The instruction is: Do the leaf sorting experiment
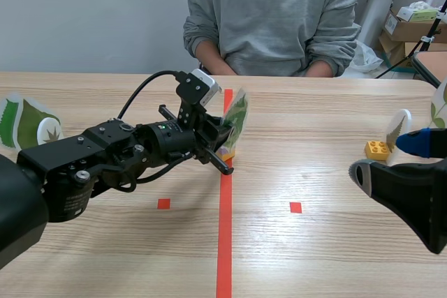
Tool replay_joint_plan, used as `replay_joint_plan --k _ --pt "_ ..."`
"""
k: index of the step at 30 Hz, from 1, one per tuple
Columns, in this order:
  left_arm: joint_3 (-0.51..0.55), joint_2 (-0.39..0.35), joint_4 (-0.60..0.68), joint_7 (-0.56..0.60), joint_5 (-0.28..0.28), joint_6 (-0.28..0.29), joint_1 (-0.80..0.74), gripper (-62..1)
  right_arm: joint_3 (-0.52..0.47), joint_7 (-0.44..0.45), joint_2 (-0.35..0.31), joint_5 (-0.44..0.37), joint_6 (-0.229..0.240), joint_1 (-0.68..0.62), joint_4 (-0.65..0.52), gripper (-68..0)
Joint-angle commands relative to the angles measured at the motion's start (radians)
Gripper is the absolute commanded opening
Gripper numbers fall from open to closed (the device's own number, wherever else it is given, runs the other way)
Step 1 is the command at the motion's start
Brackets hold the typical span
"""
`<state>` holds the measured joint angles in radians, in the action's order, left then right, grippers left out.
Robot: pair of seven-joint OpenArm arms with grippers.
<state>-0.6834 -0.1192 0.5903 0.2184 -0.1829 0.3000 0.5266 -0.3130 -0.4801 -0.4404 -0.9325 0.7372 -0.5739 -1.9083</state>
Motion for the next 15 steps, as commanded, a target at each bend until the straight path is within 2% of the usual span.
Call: replay_joint_plan --k 1,7,15 --pt "-0.001 0.008 0.016 0.022 -0.007 0.002 0.016 -56.9 -0.005 0.011 -0.005 -0.014 0.008 0.012 -0.002 -6.9" --pt "0.001 -0.005 0.037 0.021 -0.007 0.014 0.013 -56.9 -0.005 0.011 -0.005 -0.014 0.008 0.012 -0.002 -6.9" --pt "0.114 -0.067 0.222 -0.036 -0.019 0.063 -0.095 -56.9 -0.005 0.011 -0.005 -0.010 0.008 0.012 -0.002 -6.9"
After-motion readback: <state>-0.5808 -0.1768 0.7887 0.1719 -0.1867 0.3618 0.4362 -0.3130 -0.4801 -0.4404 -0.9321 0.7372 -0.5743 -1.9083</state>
